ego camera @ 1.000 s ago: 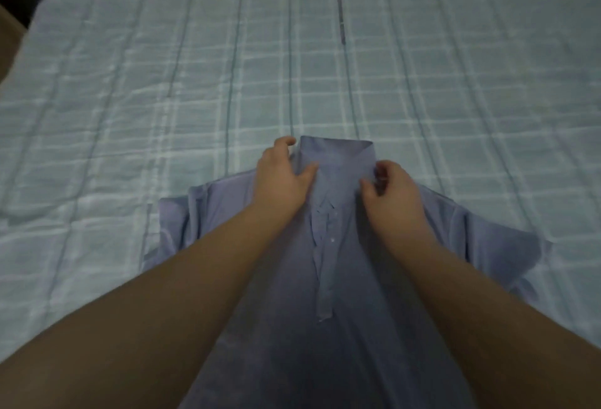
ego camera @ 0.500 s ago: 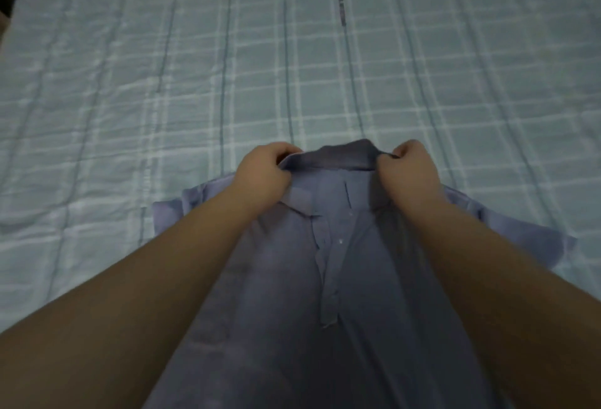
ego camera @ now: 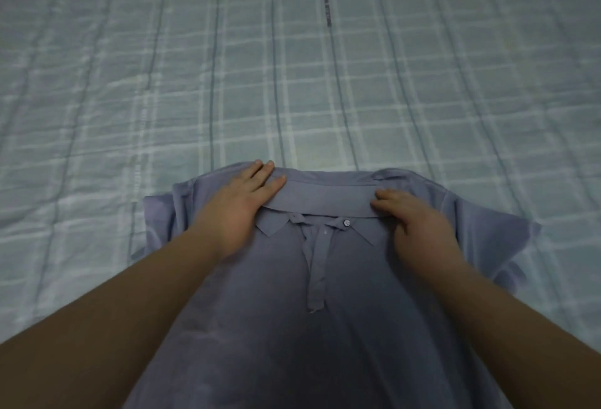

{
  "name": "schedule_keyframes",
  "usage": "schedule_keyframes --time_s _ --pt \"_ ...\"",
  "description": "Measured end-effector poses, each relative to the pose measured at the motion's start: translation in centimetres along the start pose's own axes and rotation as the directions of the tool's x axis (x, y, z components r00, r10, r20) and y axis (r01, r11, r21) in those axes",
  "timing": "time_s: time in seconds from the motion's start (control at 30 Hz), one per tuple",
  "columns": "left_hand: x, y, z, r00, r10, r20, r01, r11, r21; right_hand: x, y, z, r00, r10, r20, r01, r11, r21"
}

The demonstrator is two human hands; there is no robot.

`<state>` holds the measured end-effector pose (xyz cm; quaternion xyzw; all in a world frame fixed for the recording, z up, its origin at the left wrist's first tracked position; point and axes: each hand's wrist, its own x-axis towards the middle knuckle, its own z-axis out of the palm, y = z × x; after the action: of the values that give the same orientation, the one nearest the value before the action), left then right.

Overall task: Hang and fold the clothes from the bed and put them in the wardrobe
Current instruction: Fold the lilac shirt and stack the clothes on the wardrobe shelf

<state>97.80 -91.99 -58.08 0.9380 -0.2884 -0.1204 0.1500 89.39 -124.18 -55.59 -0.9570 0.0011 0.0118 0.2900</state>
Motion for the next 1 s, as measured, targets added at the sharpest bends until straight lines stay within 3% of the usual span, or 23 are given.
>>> schedule_keyframes --time_s 0.1,0.13,0.27,0.43,0.57,0.73,0.83,0.9,1.0 --pt "-0.2 0.6 0.3 0.999 -0.015 -0.035 0.015 1.000 0.013 1.1 -1.9 0.2 0.987 0.092 -0.131 -0.069 0.983 0.169" --pt "-0.3 0.8 0.2 0.999 -0.013 -0.035 0.013 1.000 0.005 1.6 -2.6 0.4 0.987 0.095 -0.131 -0.076 0.987 0.144" --pt "-0.5 1.8 0.3 0.998 0.042 -0.041 -0.039 0.996 0.080 1.7 -2.4 2.6 0.992 -0.114 0.048 0.124 0.949 -0.291" --pt "-1.1 1.4 2.6 0.998 -0.050 0.031 0.044 0.981 0.190 0.8 -0.2 3.9 0.986 -0.075 0.147 0.132 0.893 -0.431" --pt "-0.9 3.9 1.5 0.993 -0.115 0.007 0.111 0.973 0.205 0.0 -0.8 3.3 0.995 -0.062 0.073 0.082 0.945 -0.316" --pt "-0.2 10.7 0.8 0.998 -0.013 -0.063 0.021 0.992 0.126 -4.4 1.0 -0.7 0.987 0.111 -0.115 -0.122 0.988 -0.093" --pt "1.3 16.1 2.4 0.998 0.048 -0.049 -0.046 0.998 0.044 -8.1 4.1 -3.7 0.904 0.320 -0.283 -0.312 0.947 0.074" --pt "2.3 19.8 3.9 0.994 0.098 -0.037 -0.099 0.995 -0.002 -10.1 6.5 -5.8 0.786 0.497 -0.368 -0.438 0.867 0.236" --pt "3.3 24.7 6.3 0.986 0.161 -0.052 -0.164 0.985 -0.056 -12.1 9.2 -8.1 0.597 0.751 -0.282 -0.643 0.658 0.392"
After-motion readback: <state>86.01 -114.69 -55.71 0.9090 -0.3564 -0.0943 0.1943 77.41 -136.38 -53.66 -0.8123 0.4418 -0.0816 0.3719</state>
